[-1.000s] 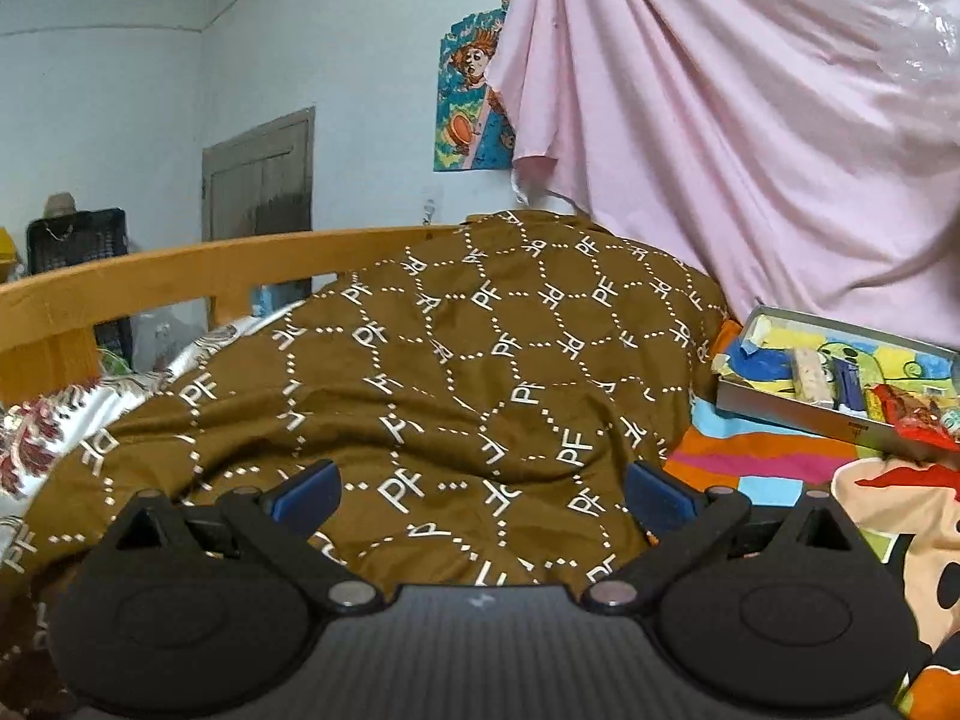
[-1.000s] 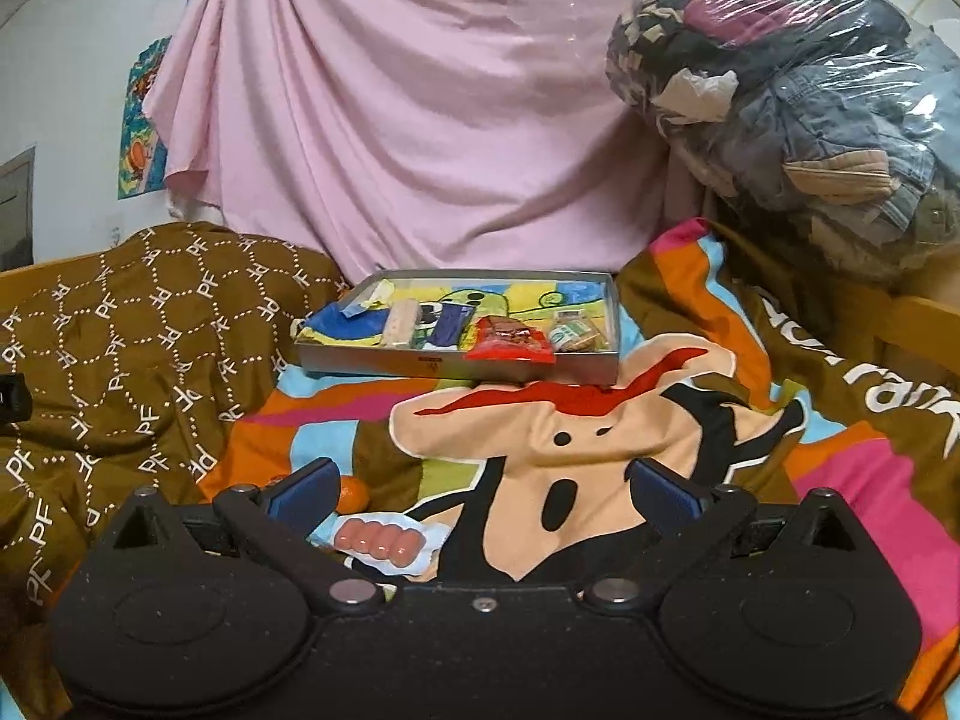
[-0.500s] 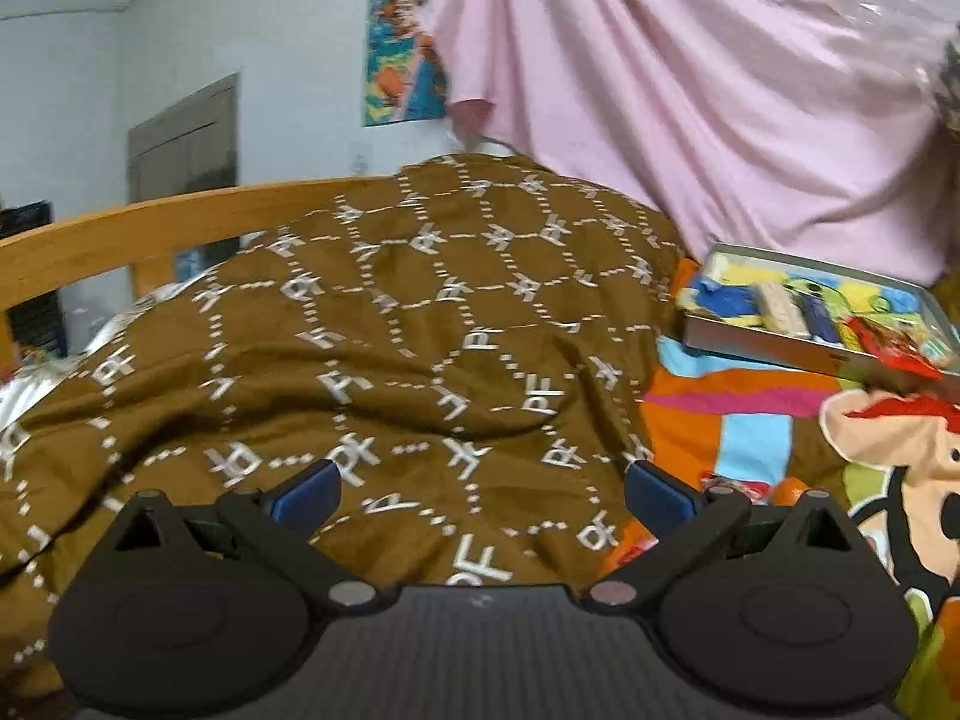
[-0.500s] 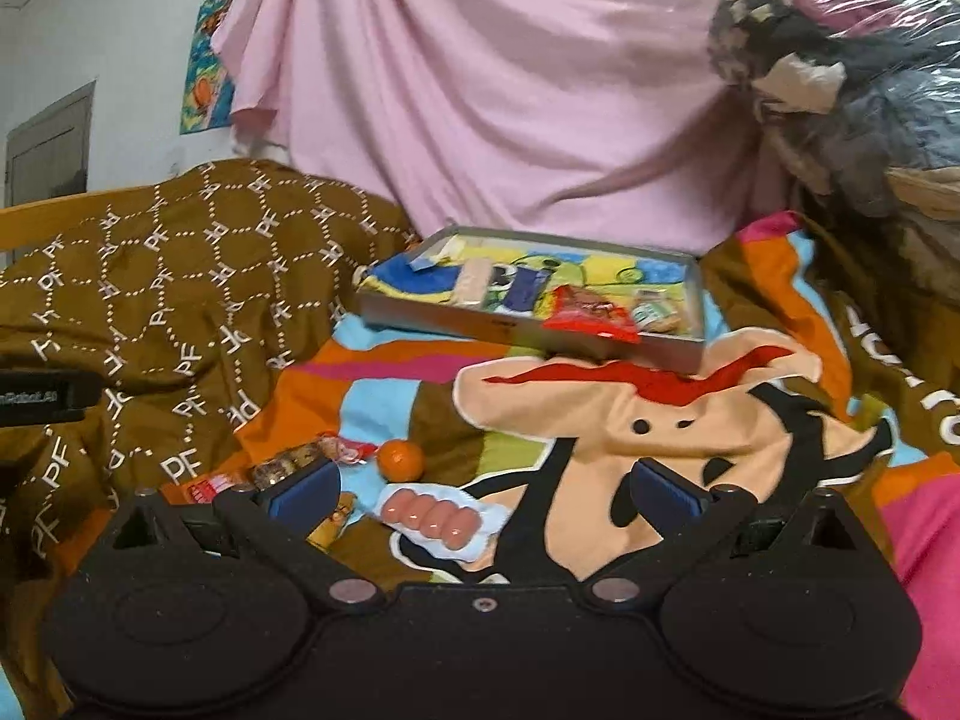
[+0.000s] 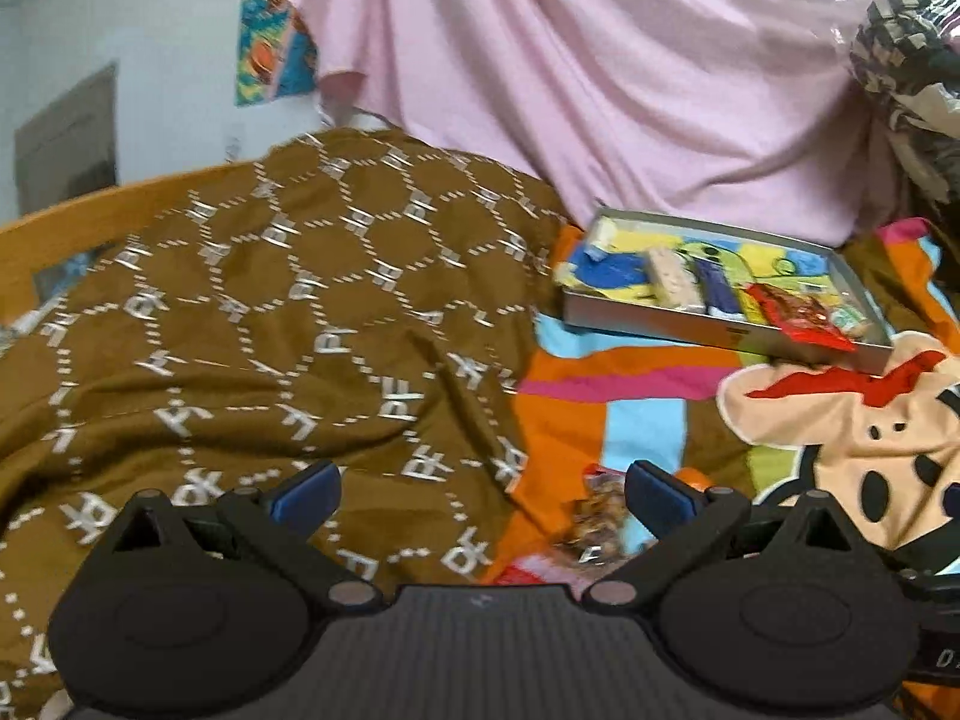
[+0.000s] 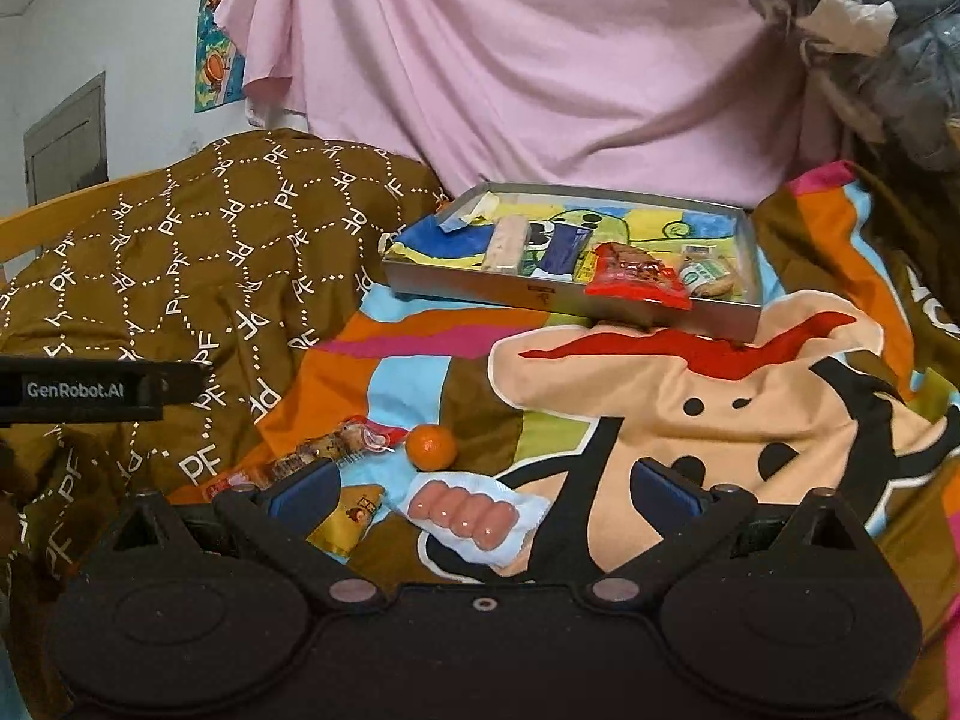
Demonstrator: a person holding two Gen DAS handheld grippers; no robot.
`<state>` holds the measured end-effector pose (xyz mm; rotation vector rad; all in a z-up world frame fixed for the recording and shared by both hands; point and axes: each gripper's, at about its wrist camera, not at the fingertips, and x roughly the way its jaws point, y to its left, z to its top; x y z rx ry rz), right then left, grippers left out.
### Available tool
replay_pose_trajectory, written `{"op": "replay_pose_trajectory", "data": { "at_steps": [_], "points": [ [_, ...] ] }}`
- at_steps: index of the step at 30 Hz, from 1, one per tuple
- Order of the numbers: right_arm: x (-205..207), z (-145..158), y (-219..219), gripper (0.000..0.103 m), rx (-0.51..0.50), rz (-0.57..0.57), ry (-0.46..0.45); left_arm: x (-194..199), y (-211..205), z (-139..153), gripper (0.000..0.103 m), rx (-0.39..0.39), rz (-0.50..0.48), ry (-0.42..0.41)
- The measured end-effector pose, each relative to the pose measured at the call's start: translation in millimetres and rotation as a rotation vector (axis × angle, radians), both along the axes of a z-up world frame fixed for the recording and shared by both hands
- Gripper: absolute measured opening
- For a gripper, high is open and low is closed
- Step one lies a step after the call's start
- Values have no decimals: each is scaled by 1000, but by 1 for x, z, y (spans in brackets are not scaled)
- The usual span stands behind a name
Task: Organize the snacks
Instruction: 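Lower both tools toward the nut pack and sausage pack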
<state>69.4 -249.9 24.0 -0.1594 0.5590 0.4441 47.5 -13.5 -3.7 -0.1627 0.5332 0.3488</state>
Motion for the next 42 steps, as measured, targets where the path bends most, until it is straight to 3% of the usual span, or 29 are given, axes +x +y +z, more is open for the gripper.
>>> {"op": "replay_pose_trajectory", "data": {
  "at_steps": [7, 18, 24, 34, 42],
  "points": [
    [21, 0, -3, 102, 35, 23, 24, 27, 5, -8, 103, -10, -114, 48],
    [57, -13, -4, 102, 33, 96, 39, 71, 8, -17, 103, -20, -215, 100],
    [81, -25, -6, 102, 10, 263, 166, 89, -2, -23, 103, 44, -311, 129],
    [99, -40, -7, 102, -50, 281, 192, 112, -12, -38, 103, 102, -402, 161],
    [107, -53, 5, 102, -103, 420, 241, 116, -15, -45, 103, 155, -469, 187]
  ]
}}
